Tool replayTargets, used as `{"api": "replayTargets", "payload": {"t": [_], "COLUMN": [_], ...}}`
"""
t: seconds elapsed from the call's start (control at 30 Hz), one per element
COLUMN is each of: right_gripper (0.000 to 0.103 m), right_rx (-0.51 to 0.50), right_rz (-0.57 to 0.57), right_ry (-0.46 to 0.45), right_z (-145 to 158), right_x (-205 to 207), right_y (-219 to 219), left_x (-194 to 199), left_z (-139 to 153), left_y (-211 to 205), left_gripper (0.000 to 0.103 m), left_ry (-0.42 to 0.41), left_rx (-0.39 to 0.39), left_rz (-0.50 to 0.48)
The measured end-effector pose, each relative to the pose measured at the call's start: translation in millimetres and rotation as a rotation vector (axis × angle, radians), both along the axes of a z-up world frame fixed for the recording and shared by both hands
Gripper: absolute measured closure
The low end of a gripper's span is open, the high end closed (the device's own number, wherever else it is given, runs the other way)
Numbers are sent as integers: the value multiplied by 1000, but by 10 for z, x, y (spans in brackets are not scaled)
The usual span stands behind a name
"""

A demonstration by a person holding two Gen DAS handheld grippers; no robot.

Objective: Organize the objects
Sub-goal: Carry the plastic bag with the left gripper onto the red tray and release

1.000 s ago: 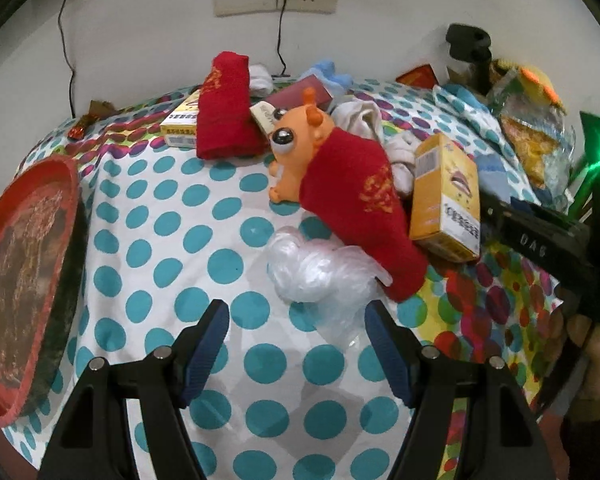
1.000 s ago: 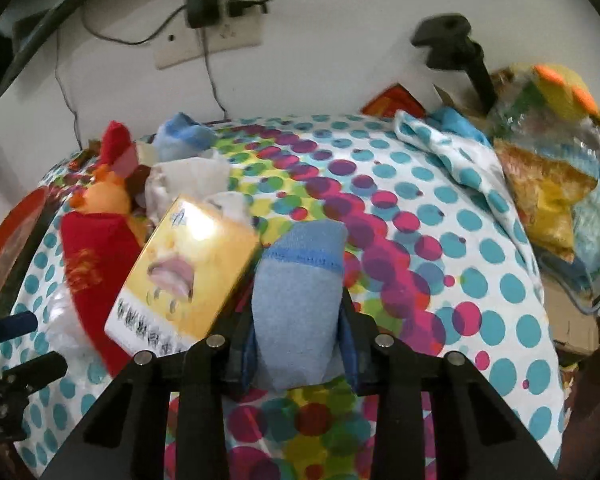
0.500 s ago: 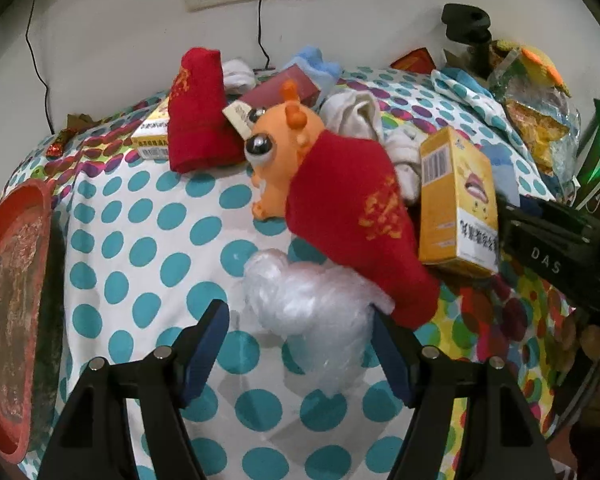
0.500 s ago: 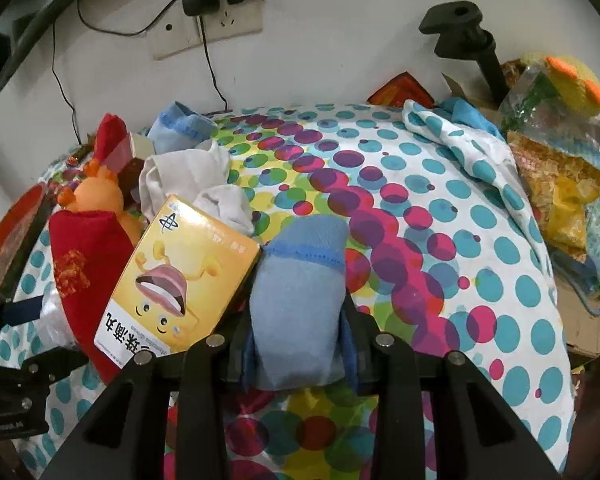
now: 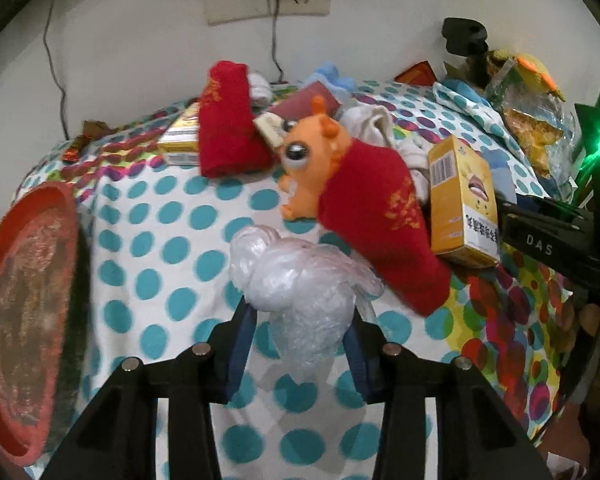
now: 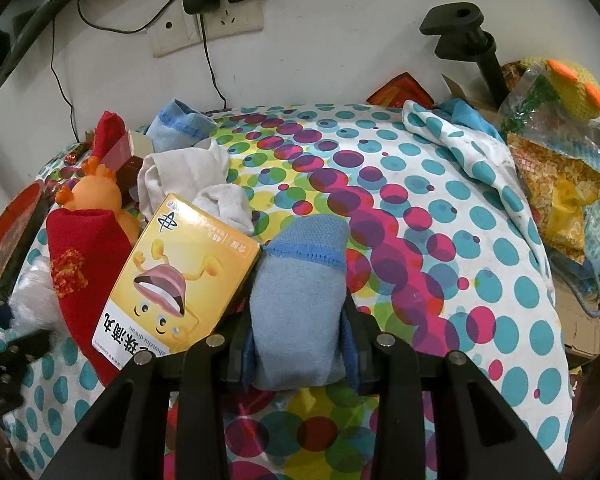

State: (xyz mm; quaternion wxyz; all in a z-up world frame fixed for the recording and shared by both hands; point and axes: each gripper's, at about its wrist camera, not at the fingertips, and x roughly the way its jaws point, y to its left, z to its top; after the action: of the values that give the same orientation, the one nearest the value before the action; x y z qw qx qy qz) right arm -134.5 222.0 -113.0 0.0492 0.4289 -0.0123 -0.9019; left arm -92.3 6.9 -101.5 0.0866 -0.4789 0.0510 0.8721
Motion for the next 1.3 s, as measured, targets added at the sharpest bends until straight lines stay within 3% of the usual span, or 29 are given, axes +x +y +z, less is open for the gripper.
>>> {"api": "replayTargets", "payload": {"t": [0.33,0.67,0.93,1.3], "right_gripper": [70,69,68,66], "right_rx": [13,48,92,91], "right_rz": [-2,-6,-4,-10], "right_ry": [-1,-4,-7,-12], "right_z": [-2,11,3,2], "right_x": [-12,-9,-15,-13], "right_y": [-4,-16,-65,-40], "left_x": [96,160,188,133], "left_z": [223,427,321,192], "left_y": [-681,-1799,-2833,-3680], "left_gripper": [60,60,60,58], "left_ry": [28,67,6,-43], "left_rx": [-36,-127,-131,-122], "left_rz": [145,355,543,640]}}
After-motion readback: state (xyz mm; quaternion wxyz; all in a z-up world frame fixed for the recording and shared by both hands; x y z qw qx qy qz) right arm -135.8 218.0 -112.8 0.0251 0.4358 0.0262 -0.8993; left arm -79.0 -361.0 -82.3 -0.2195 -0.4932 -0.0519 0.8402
